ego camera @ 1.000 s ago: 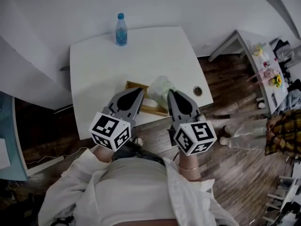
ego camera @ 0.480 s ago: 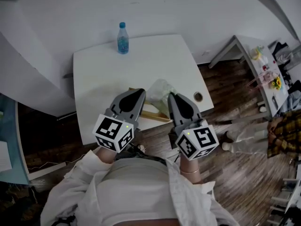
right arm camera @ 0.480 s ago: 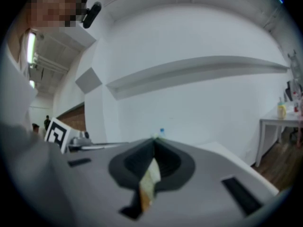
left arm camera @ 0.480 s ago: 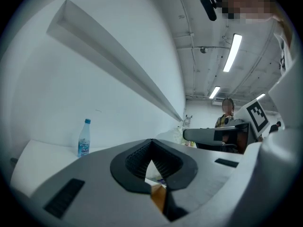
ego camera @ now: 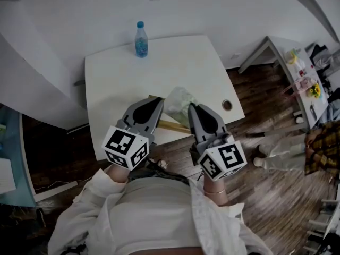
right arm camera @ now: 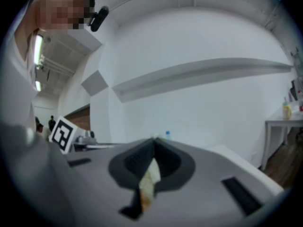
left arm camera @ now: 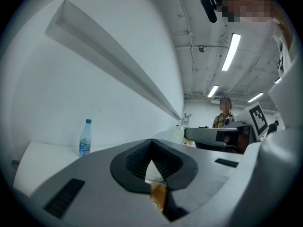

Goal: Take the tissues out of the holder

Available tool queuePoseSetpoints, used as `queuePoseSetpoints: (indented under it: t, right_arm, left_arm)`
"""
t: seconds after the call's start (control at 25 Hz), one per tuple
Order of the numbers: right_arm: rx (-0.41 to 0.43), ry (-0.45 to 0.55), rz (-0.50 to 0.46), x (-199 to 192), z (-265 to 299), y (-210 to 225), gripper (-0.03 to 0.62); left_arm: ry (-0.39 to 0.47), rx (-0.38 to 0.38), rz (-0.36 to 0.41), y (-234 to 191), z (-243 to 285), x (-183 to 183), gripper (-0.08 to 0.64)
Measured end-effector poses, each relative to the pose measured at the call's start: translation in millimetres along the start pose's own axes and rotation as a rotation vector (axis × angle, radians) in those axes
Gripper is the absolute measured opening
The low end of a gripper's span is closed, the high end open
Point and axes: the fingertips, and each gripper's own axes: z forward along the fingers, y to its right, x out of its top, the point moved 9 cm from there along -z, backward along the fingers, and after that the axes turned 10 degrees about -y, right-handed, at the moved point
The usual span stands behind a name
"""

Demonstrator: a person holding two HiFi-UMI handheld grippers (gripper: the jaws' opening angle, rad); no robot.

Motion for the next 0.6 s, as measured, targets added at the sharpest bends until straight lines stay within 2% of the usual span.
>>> queuePoseSetpoints:
  t: [0.28, 0.6]
  right_arm:
    - [-0.007, -0.004, -0.021, 1, -4, -2, 0.012]
    - [-0.011, -0.012, -0.037, 0, -10, 1, 0.012]
  left_arm:
    - [0.002, -0.004, -0.031, 1, -2, -2, 0.015]
    - [-0.013, -0.004, -0.012, 5, 2, -4, 0.015]
